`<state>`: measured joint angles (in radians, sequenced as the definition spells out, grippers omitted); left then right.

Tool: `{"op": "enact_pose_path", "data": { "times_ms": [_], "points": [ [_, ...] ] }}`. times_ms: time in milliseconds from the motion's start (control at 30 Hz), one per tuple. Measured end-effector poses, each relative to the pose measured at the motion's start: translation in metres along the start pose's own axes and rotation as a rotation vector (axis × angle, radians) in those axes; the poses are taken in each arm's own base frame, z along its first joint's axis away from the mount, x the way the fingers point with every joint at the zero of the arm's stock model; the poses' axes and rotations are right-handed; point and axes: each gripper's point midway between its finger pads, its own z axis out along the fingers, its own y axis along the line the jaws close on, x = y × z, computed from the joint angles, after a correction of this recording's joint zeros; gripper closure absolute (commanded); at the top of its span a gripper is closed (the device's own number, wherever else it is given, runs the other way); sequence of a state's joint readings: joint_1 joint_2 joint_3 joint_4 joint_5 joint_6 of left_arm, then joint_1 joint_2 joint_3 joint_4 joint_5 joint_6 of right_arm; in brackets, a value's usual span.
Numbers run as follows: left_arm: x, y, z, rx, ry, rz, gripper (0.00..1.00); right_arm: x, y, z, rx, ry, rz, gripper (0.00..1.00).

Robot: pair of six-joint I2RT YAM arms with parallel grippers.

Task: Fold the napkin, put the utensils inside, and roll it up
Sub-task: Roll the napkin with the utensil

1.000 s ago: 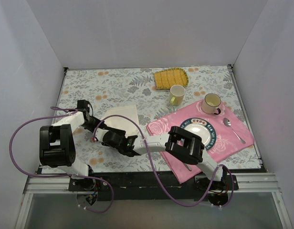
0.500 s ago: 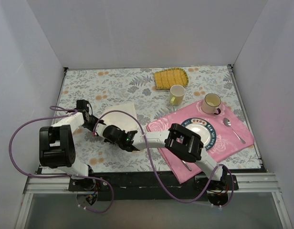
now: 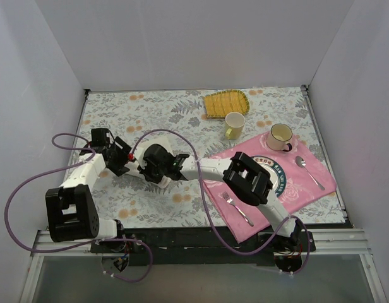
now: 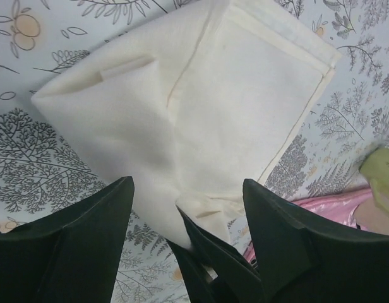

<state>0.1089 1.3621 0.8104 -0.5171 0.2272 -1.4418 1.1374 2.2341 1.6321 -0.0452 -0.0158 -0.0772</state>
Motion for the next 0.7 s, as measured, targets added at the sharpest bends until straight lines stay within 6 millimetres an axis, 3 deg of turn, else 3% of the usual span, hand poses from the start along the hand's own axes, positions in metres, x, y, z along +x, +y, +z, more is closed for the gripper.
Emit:
{"op": "enact_pose_path", "data": {
  "times_ms": [200,433,700],
  "points": [
    [-0.005,0.013,-0.008,-0.025,-0.056,-0.012,0.29,0.002,0.017,-0.005,-0.196,0.001,0.145,0.99],
    [-0.022,0.0,-0.035,0.031,-0.174,0.018,0.31,0.014,0.007,-0.013,-0.364,-0.025,0.378,0.99],
    [-0.013,-0.002,-0.037,0.051,-0.132,0.048,0.36,0.026,-0.001,-0.025,-0.502,-0.064,0.624,0.99]
  ]
}}
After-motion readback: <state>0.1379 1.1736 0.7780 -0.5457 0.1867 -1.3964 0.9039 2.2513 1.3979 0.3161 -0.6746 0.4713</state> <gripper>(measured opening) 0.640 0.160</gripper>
